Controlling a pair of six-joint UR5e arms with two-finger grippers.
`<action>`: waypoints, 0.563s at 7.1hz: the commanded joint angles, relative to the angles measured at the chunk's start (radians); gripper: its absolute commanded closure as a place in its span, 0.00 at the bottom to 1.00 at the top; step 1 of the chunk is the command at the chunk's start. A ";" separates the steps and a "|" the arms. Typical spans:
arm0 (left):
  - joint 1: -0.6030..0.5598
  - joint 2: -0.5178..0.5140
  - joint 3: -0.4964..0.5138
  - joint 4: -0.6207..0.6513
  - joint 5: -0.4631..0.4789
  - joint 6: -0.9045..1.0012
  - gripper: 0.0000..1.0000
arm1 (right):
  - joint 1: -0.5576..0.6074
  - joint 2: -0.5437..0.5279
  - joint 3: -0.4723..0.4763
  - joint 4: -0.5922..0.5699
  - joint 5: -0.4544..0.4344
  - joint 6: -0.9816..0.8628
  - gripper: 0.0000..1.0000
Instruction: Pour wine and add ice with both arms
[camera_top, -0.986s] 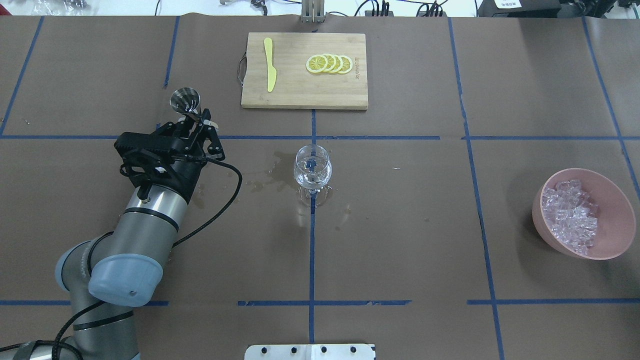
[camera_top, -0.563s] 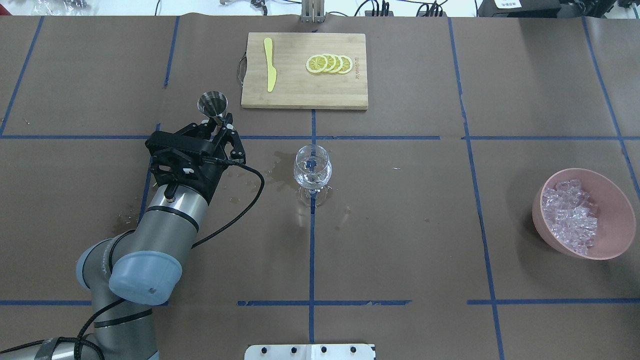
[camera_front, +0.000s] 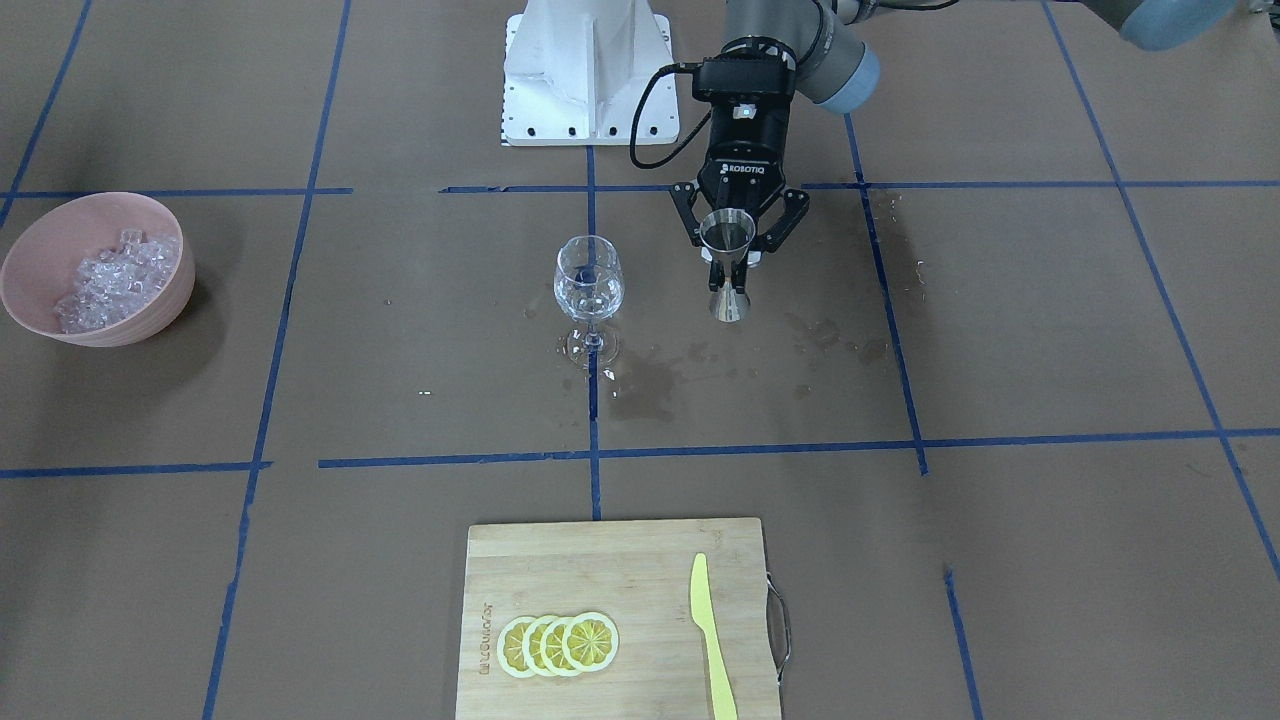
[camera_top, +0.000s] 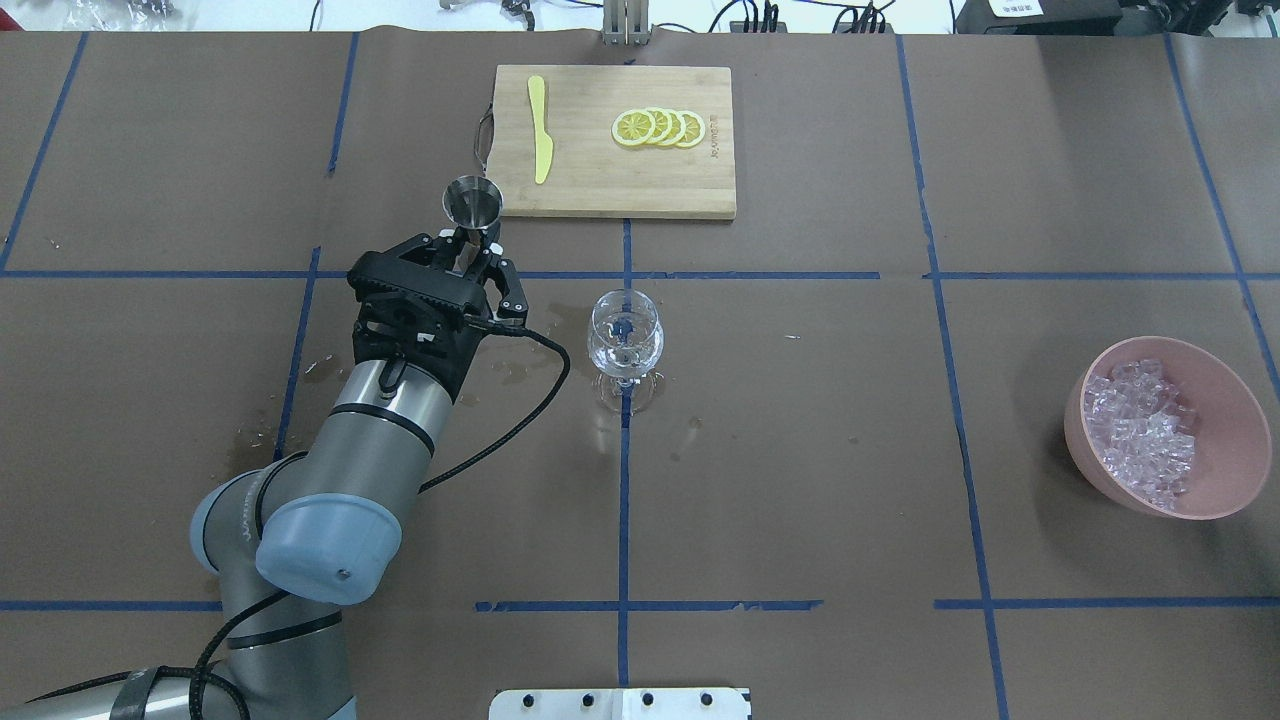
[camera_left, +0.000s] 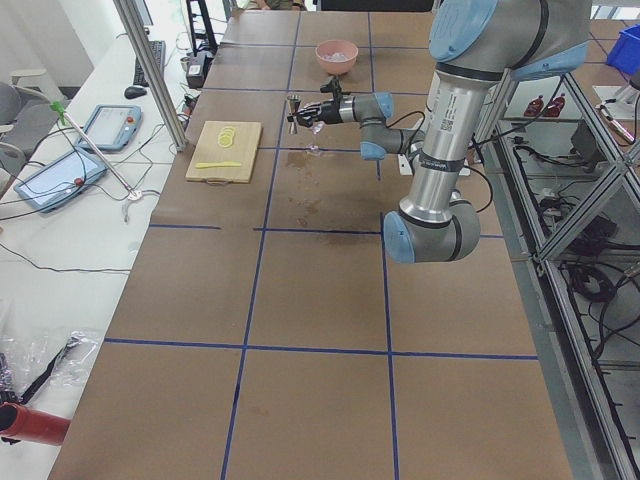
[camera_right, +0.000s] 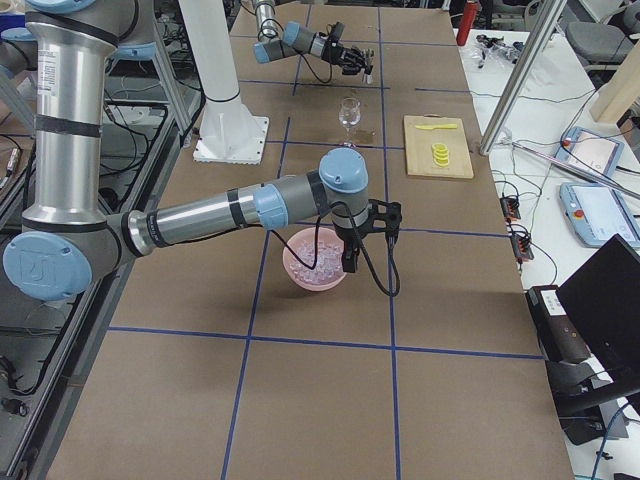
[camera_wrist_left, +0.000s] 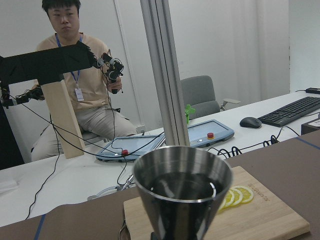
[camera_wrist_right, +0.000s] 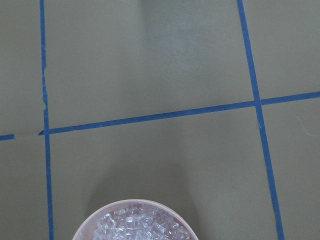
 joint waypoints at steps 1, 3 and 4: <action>0.002 -0.016 0.012 0.001 -0.004 0.075 1.00 | -0.099 -0.005 0.053 -0.004 -0.079 0.106 0.00; 0.003 -0.033 0.018 0.003 -0.004 0.123 1.00 | -0.199 -0.002 0.090 -0.004 -0.117 0.234 0.00; 0.008 -0.040 0.019 0.004 -0.004 0.125 1.00 | -0.221 -0.002 0.099 -0.004 -0.118 0.262 0.00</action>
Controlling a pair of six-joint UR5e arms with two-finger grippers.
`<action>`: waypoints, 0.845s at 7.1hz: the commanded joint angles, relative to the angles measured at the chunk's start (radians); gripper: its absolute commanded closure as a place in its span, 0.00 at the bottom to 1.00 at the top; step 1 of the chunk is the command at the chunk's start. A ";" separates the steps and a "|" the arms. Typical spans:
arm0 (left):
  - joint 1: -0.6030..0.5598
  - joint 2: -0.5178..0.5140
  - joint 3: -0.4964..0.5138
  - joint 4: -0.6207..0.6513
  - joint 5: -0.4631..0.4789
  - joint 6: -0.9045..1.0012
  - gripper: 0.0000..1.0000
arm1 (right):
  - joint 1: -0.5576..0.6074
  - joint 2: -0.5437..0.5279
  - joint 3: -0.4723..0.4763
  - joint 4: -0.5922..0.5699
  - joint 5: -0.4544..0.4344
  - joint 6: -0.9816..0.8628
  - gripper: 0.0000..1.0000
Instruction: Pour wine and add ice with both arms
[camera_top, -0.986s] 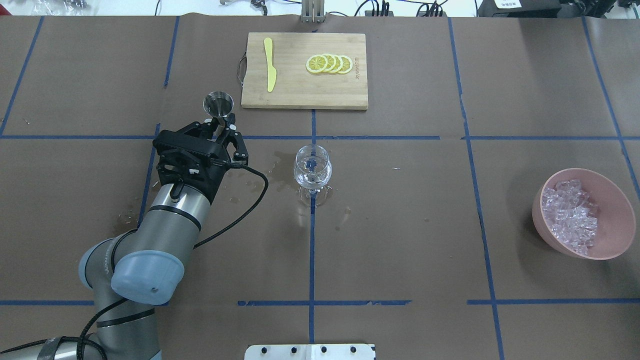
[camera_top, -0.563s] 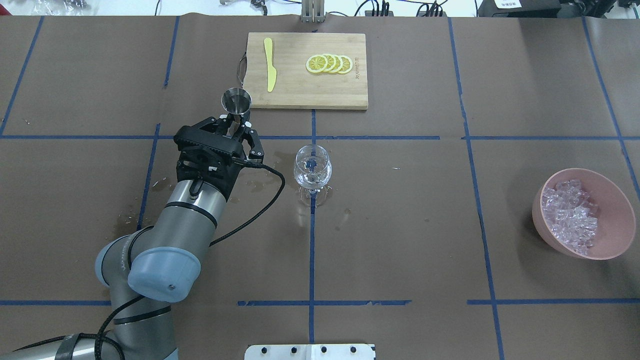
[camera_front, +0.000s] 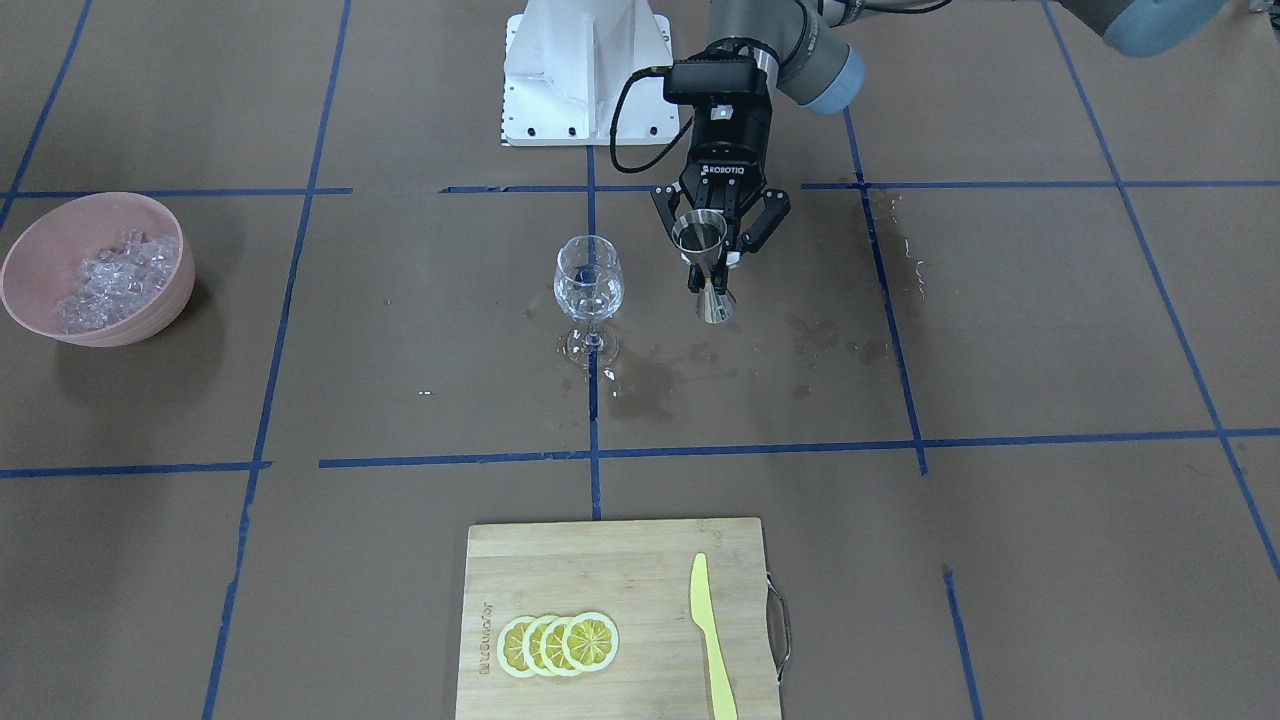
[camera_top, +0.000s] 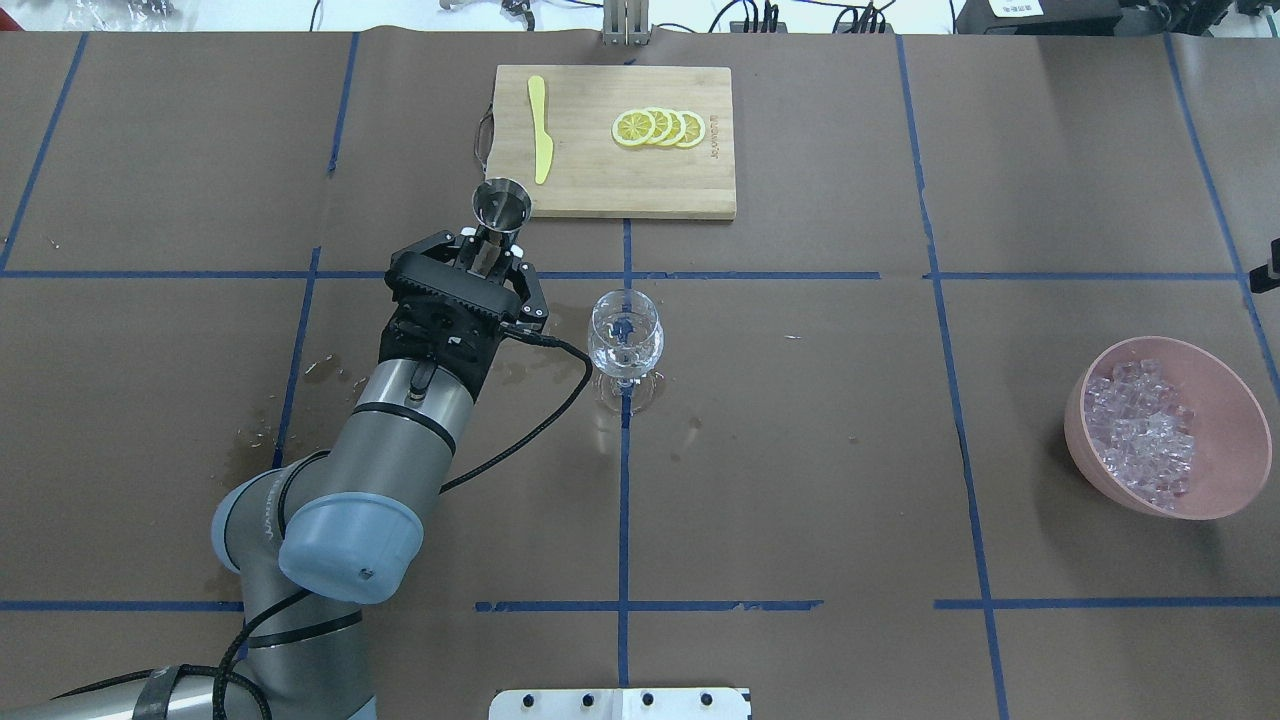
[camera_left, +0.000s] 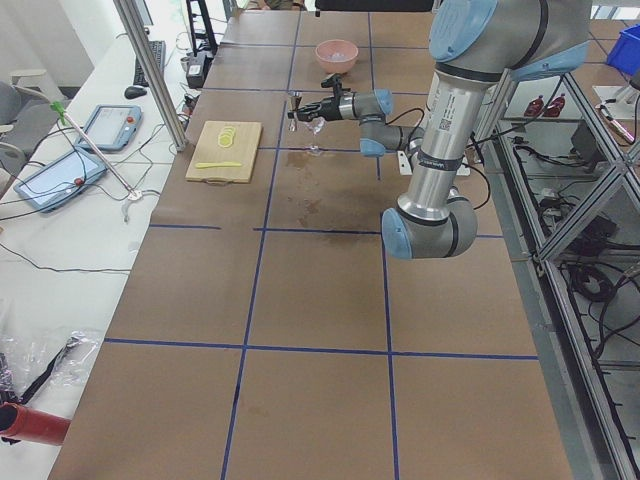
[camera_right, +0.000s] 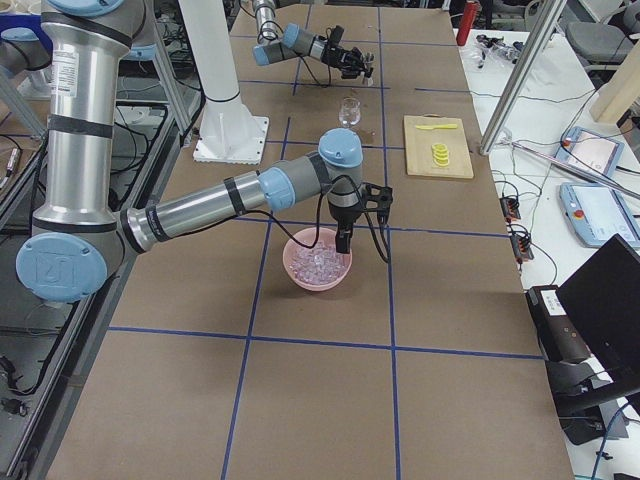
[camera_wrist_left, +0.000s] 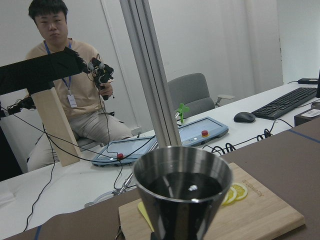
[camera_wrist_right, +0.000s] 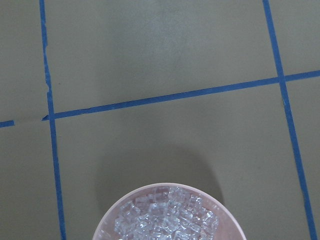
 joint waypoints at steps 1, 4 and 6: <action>0.007 -0.016 0.022 0.000 -0.002 0.016 1.00 | -0.055 0.003 0.017 0.000 -0.011 0.066 0.00; 0.015 -0.031 0.023 -0.003 -0.003 0.217 1.00 | -0.055 0.004 0.017 0.002 -0.011 0.066 0.00; 0.016 -0.037 0.023 -0.002 -0.078 0.286 1.00 | -0.055 0.006 0.017 0.005 -0.011 0.068 0.00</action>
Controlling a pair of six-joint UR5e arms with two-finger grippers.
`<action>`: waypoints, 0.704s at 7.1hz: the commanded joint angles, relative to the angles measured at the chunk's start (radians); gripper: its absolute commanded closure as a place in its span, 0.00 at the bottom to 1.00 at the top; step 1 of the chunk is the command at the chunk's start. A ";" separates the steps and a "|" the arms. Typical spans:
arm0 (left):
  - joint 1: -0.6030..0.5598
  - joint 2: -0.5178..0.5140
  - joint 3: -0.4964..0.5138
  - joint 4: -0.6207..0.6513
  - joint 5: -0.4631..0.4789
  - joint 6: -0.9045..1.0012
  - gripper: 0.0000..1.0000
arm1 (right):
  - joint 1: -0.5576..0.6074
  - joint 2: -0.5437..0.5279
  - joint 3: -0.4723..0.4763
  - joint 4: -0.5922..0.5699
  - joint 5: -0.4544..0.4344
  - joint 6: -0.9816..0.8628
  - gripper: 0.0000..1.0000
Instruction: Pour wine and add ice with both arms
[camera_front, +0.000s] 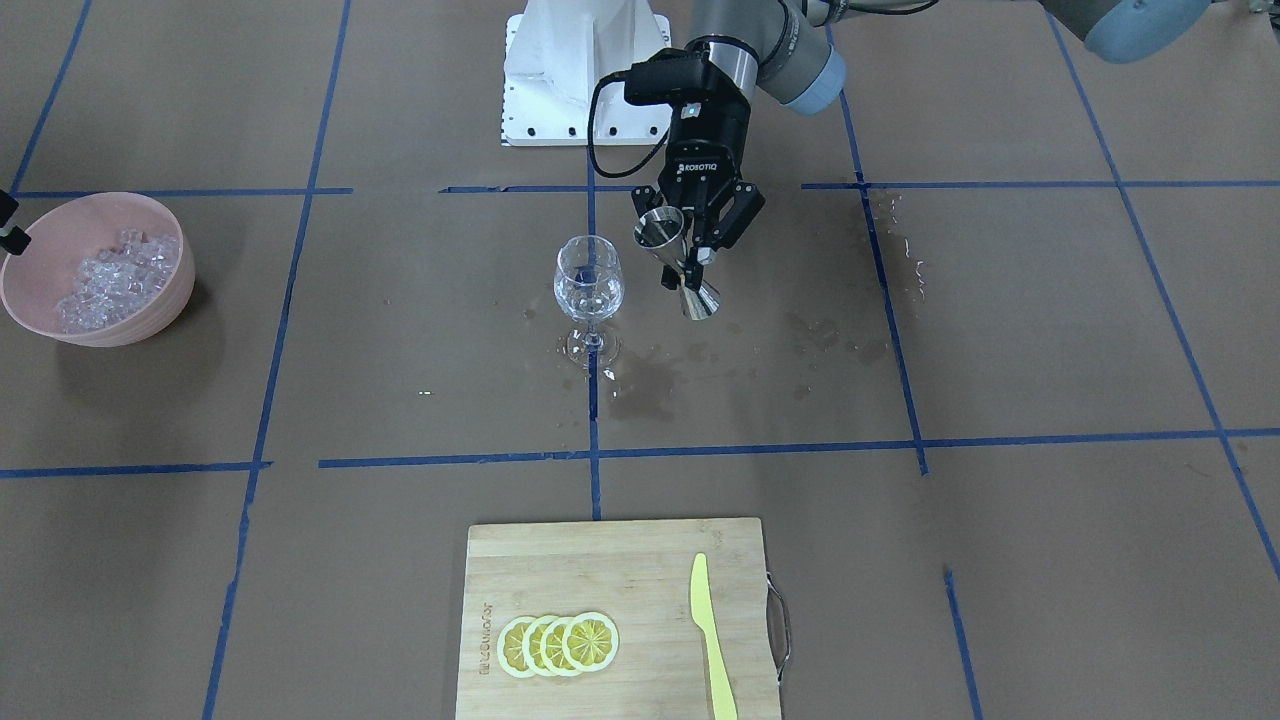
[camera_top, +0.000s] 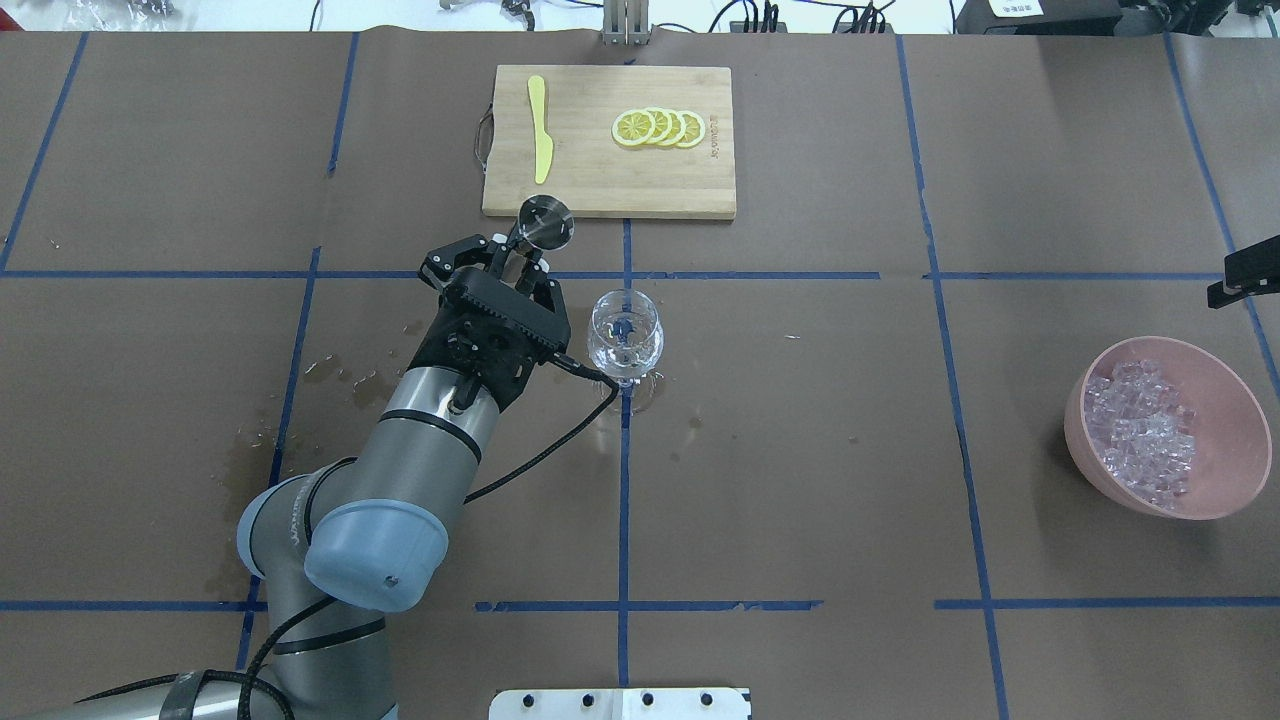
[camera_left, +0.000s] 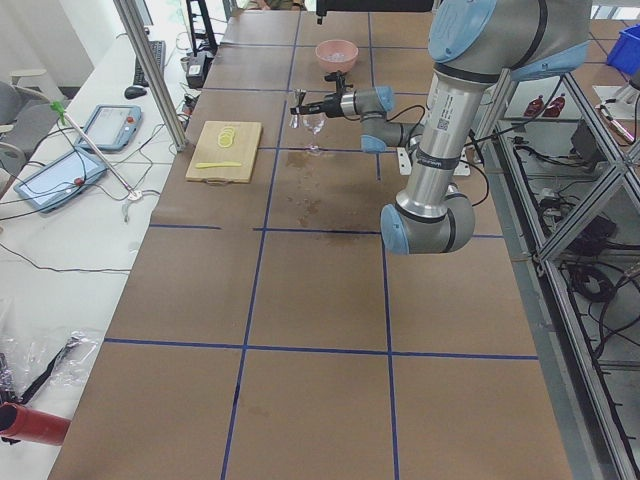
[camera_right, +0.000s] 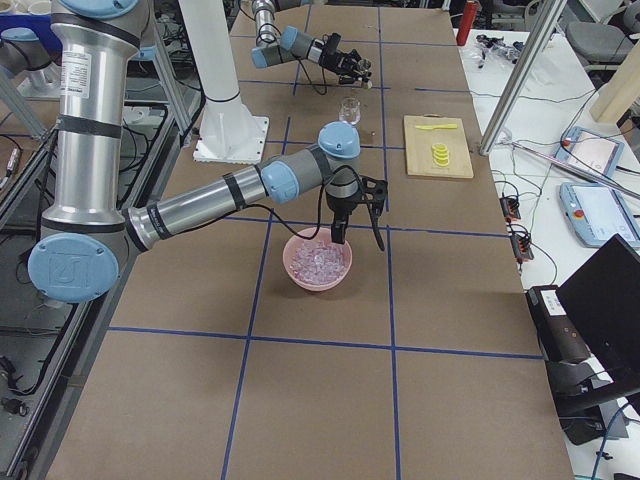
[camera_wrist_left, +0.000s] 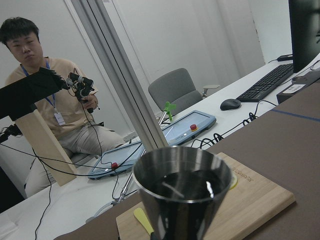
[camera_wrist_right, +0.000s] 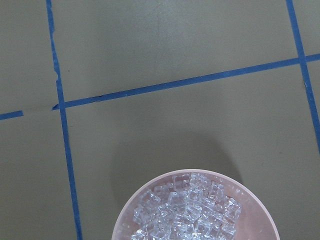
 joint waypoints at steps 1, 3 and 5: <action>0.001 -0.003 0.001 0.001 -0.081 0.058 1.00 | 0.000 0.003 0.000 0.002 0.000 0.001 0.00; 0.017 -0.003 0.001 0.001 -0.082 0.078 1.00 | 0.000 0.001 0.000 0.002 0.000 0.001 0.00; 0.020 -0.003 -0.002 0.001 -0.084 0.156 1.00 | 0.000 0.003 0.000 0.002 0.000 -0.001 0.00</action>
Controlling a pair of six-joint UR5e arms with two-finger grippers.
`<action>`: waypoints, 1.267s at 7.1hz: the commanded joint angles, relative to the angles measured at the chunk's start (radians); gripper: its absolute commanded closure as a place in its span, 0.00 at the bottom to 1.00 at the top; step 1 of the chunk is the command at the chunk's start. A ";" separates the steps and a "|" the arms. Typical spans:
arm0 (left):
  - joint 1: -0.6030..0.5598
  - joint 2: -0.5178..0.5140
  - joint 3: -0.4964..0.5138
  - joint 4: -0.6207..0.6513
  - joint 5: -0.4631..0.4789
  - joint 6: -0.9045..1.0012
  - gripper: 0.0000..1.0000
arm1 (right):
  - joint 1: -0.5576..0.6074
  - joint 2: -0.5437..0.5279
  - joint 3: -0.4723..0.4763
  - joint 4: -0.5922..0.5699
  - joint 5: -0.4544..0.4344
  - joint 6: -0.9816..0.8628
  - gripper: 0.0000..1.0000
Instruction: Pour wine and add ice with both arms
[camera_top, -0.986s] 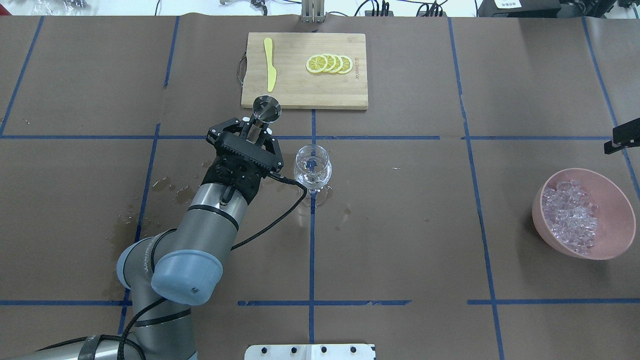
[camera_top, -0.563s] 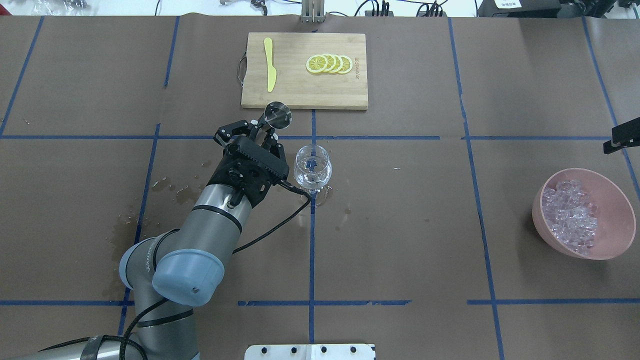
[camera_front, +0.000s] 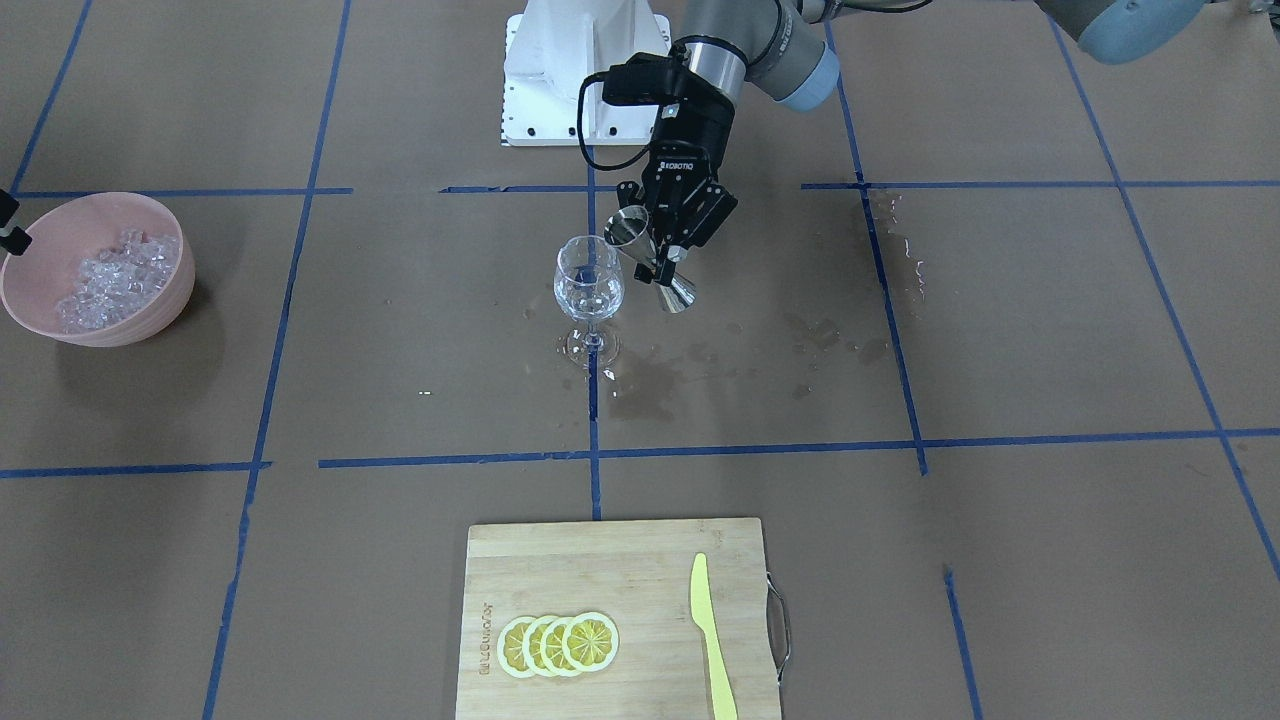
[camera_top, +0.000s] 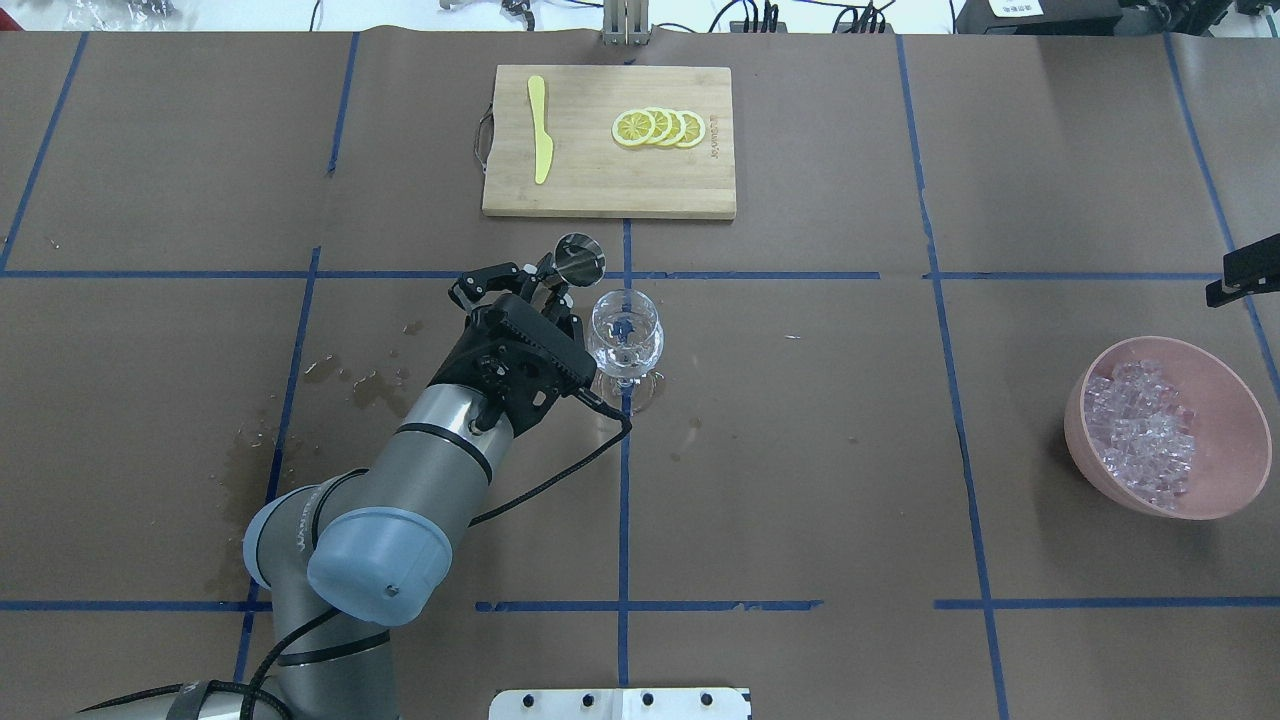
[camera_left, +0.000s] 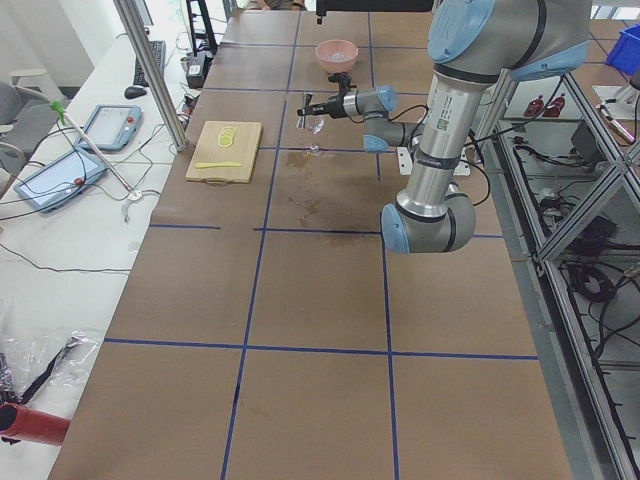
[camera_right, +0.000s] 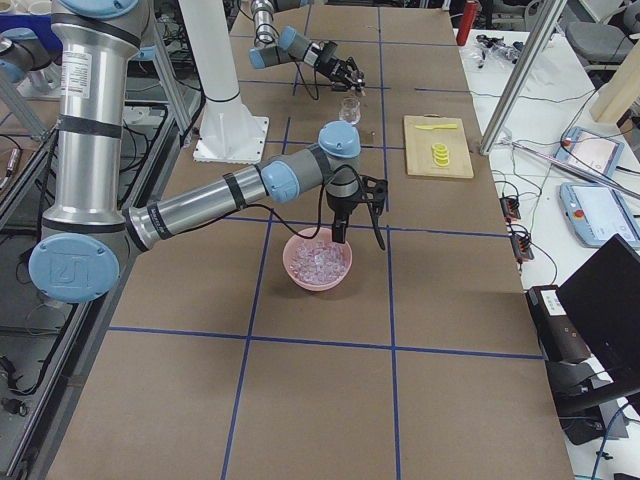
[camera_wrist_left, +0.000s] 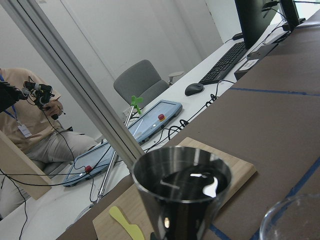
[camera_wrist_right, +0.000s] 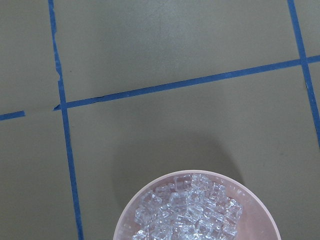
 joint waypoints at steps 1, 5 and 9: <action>0.000 -0.001 -0.005 0.000 -0.002 0.103 1.00 | 0.000 0.001 0.000 0.000 0.000 0.000 0.00; 0.000 -0.019 0.000 0.003 0.001 0.215 1.00 | 0.000 0.001 0.000 0.000 0.000 0.000 0.00; 0.002 -0.027 -0.001 0.025 0.001 0.323 1.00 | 0.000 0.000 0.000 0.002 0.000 0.000 0.00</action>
